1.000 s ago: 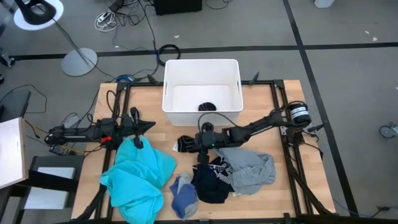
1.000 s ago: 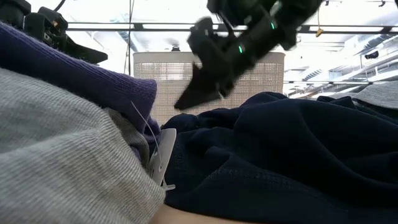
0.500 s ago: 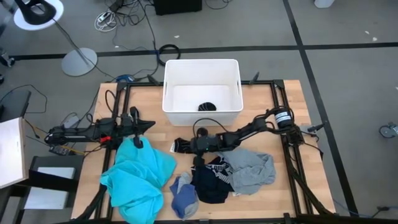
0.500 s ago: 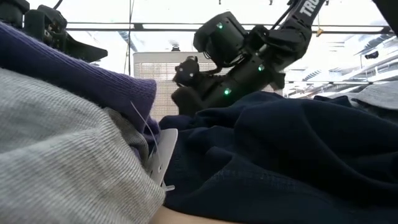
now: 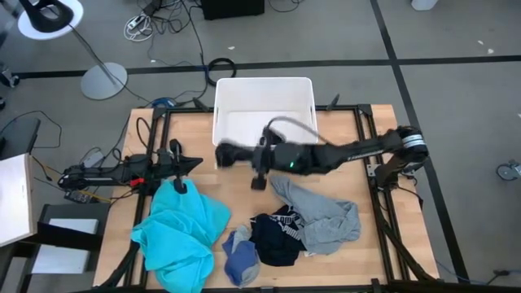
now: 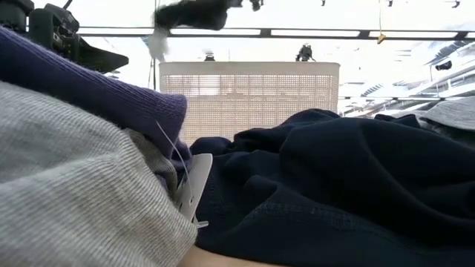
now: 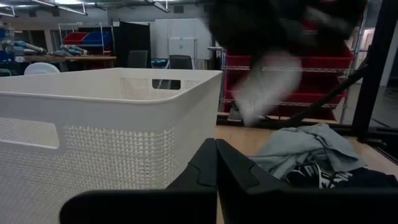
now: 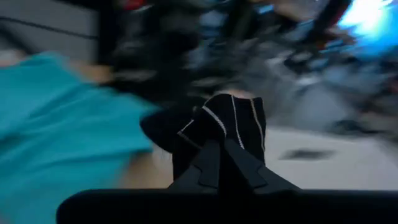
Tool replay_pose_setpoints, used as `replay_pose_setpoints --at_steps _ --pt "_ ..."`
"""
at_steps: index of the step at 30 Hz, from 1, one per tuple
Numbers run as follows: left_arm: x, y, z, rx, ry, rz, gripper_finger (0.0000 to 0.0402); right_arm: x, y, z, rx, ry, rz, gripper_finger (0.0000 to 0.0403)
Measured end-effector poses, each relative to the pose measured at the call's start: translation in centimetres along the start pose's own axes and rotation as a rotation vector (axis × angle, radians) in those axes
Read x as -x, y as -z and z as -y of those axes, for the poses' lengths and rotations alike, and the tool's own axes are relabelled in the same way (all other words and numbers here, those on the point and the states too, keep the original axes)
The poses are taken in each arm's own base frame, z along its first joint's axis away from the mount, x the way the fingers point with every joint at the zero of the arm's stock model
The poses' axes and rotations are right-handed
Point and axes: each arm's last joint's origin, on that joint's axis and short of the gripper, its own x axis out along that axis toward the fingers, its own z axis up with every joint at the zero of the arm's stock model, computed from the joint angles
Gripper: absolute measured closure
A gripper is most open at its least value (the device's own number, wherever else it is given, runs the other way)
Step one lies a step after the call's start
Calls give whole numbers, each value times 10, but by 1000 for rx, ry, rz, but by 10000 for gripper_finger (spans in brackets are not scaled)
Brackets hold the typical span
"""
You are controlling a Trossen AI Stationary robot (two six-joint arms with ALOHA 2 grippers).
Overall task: Sort clothes
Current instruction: Put the black sock into the laundry bin, then put the dark blue boxers into the laundry bin
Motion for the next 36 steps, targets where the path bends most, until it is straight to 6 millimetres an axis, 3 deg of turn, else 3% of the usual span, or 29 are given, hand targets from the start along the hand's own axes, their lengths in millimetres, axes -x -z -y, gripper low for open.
replay_pose_setpoints --at_steps 6,10,13,17,23,26,29,36 --pt "0 0 0 0 0 -1 400 16 -9 58 -84 214 -33 396" --pt "0 0 0 0 0 -1 400 10 15 88 -274 278 -180 394" --pt "0 0 0 0 0 0 400 7 35 103 -414 235 -306 378" --pt "0 0 0 0 0 -1 400 6 47 114 -495 109 -388 328" --pt "0 0 0 0 0 -1 400 26 30 126 -558 84 -296 252" --pt "0 0 0 0 0 -1 400 40 17 119 -565 -20 -255 233" --pt "0 0 0 0 0 0 400 51 5 96 -543 -134 -229 226" --pt "0 0 0 0 0 -1 400 44 12 10 -361 -298 -292 234"
